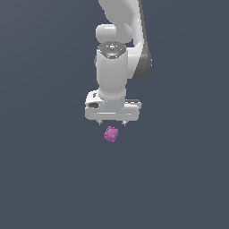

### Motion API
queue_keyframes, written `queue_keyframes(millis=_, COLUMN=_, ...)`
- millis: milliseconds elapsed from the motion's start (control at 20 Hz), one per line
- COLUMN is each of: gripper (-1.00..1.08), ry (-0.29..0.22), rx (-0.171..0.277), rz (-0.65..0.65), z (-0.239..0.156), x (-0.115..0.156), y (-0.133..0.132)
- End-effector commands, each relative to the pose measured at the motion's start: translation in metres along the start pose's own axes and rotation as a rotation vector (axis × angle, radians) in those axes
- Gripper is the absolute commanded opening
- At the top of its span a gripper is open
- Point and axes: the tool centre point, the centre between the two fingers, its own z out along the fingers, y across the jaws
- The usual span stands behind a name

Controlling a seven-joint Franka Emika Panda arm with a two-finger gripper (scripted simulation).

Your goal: Pick up the object and move it to a goal position.

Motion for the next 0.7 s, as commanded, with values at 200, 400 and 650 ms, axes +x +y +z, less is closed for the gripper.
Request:
queue_keyframes(millis=200, gripper=1.0, ry=-0.026, rx=0.005, rz=0.117, z=0.032, x=-0.012, y=0.001)
queue_keyframes(millis=400, gripper=1.0, ry=-0.048, rx=0.005, rz=0.219, z=0.059, x=-0.025, y=0.003)
queue_keyframes(millis=650, gripper=1.0, ry=-0.07, rx=0.0, rz=0.325, z=0.086, x=-0.038, y=0.005)
